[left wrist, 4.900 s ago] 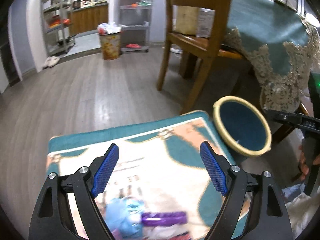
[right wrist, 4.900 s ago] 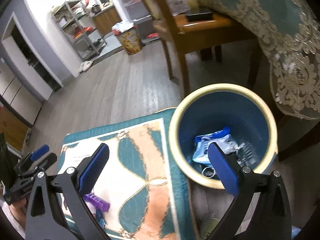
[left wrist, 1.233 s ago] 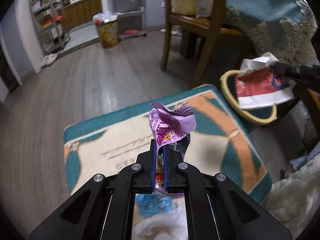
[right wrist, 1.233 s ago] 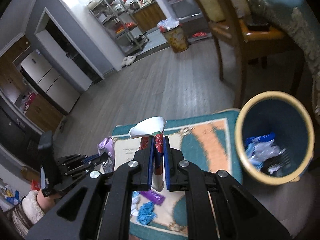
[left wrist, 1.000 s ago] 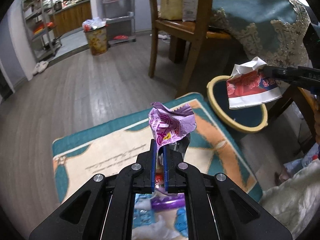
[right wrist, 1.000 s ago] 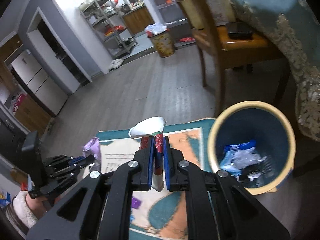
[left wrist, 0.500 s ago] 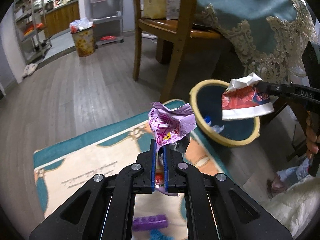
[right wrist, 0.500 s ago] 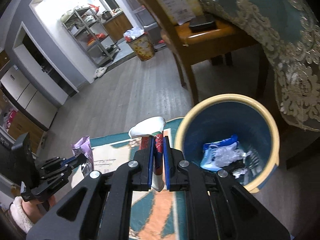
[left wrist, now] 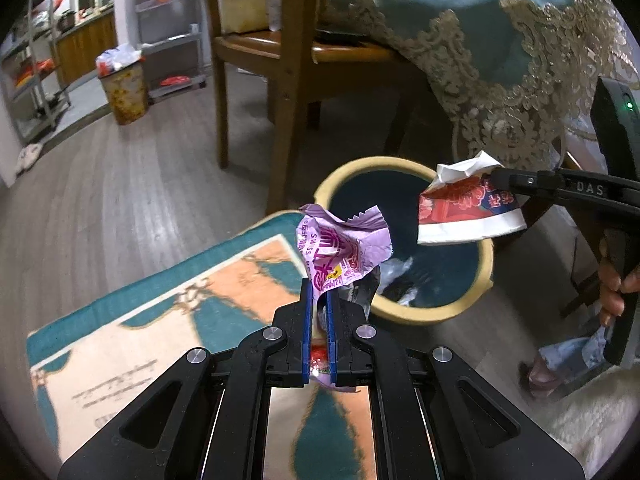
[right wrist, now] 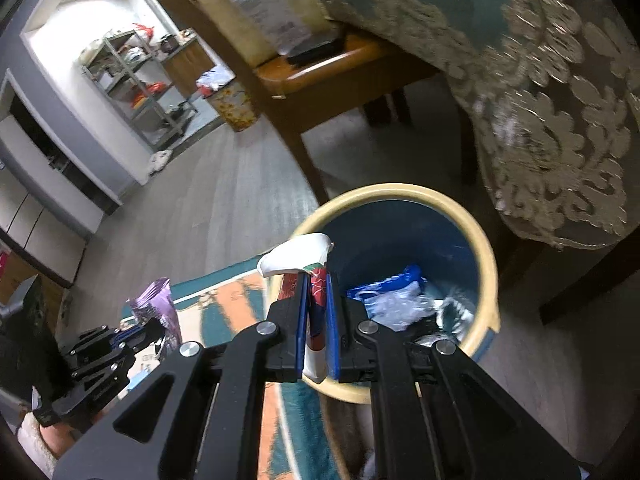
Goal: Collect trash
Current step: 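Carry both items over the bin and open both grippers to drop them, then return both grippers over the cushion toward the remaining trash, then grasp the purple spray bottle with the right gripper while the left gripper grasps the blue mask, then carry both items over the bin and open both grippers to drop them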
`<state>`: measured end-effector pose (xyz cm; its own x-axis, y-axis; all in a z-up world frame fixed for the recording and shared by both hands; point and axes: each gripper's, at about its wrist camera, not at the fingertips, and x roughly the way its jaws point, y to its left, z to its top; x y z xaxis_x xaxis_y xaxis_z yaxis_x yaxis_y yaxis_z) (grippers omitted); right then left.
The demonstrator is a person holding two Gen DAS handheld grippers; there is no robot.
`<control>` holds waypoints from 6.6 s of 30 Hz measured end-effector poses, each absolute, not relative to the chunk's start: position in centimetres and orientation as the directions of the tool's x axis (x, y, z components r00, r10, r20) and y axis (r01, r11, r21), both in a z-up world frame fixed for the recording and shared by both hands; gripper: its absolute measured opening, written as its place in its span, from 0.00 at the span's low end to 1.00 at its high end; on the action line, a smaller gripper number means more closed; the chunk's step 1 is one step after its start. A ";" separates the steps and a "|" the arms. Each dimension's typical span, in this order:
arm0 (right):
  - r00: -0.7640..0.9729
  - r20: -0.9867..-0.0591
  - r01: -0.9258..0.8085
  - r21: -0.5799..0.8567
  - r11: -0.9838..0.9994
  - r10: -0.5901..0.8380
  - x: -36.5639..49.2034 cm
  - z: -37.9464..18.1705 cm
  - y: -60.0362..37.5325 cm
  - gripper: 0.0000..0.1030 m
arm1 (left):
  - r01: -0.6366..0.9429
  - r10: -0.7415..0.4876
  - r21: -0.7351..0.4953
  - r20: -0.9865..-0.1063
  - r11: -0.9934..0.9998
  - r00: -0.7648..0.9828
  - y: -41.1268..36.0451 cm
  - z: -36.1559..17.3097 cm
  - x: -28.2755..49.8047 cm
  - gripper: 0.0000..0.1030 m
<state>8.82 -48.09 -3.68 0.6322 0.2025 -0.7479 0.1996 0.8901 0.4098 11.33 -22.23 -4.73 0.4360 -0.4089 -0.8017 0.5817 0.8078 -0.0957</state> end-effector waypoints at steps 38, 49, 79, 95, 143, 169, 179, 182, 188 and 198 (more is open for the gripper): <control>0.616 -0.787 0.303 0.288 0.908 0.044 8.9 -5.5 -50.8 0.21 | 0.622 -0.453 -0.094 -0.770 0.778 0.449 -31.8 -8.7 12.4 0.45; 0.633 -0.773 0.296 0.293 0.909 0.043 9.3 -5.0 -50.1 0.49 | 0.600 -0.436 -0.068 -0.754 0.797 0.492 -29.8 -7.7 11.8 0.72; 0.672 -0.727 0.120 0.293 0.949 0.139 11.1 -2.1 -40.4 0.88 | 0.455 -0.320 0.000 -0.711 0.891 0.626 -14.8 -1.7 8.8 0.86; 0.541 -0.756 -0.176 0.327 0.928 0.369 9.8 -3.5 -26.1 0.91 | 0.245 -0.122 0.043 -0.777 0.969 0.617 1.2 -4.5 6.6 0.86; 0.206 -0.928 -0.721 0.071 0.690 0.311 6.3 -16.1 -9.1 0.41 | 0.324 -0.160 -0.042 -0.924 0.945 0.347 5.1 -13.4 7.0 0.10; 0.386 -0.809 -0.499 0.221 0.838 0.443 7.6 -2.6 -21.9 0.31 | 0.328 -0.230 -0.078 -0.860 0.942 0.455 2.2 -8.3 8.7 0.09; 0.498 -0.766 -0.338 0.260 0.905 0.406 8.6 -1.4 -28.5 0.31 | 0.410 -0.298 -0.089 -0.824 0.908 0.482 -2.9 -5.9 8.8 0.09; 0.498 -0.767 -0.316 0.273 0.909 0.404 9.0 -1.9 -29.6 0.31 | 0.435 -0.316 -0.089 -0.816 0.896 0.484 -4.6 -5.5 8.9 0.09; 0.503 -0.767 -0.287 0.286 0.914 0.398 9.2 -2.3 -31.5 0.31 | 0.459 -0.331 -0.099 -0.823 0.883 0.461 -7.4 -5.9 9.6 0.09; 0.518 -0.770 -0.208 0.309 0.928 0.373 9.1 -3.2 -35.4 0.31 | 0.515 -0.348 -0.091 -0.834 0.852 0.428 -12.6 -6.9 10.1 0.09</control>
<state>9.14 -35.41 -3.17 0.5179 0.3728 -0.7699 -0.2082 0.9279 0.3092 10.12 -12.58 -6.89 0.4280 -0.3480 -0.8341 0.5147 0.8525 -0.0915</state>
